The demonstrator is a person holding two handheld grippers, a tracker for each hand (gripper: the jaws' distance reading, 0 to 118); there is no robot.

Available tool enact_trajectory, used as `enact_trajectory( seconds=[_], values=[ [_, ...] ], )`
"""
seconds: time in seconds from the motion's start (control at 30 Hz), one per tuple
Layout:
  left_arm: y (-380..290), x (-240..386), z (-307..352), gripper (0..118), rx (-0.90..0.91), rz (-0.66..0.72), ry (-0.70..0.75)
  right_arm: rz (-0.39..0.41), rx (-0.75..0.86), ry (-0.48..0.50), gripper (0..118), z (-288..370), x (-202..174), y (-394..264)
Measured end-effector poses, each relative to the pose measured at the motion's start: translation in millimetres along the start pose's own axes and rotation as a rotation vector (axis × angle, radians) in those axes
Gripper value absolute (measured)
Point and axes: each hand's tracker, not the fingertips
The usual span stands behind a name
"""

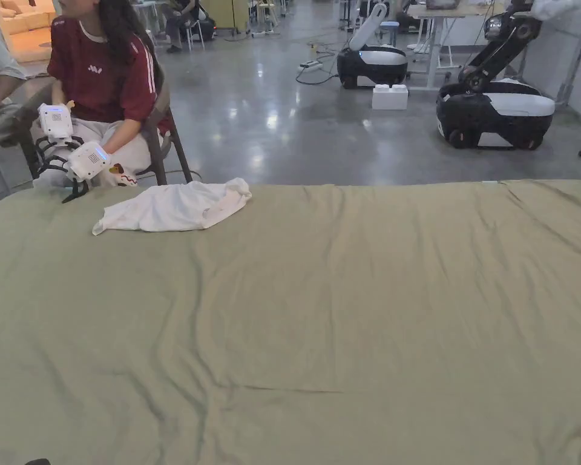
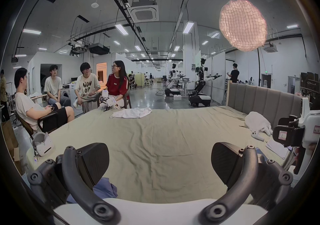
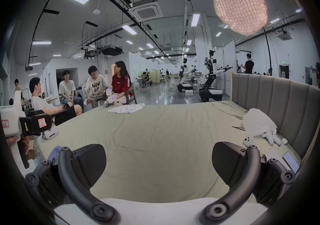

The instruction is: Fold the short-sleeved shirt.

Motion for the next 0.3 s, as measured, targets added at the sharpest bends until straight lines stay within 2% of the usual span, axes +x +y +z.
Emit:
enact_trajectory(
  seconds=[0.3],
  values=[
    [-18,7,-9,117,-0.086,-0.002,-0.022,0.022,-0.100,-0.011,118,-9,-1,-25]
  ],
)
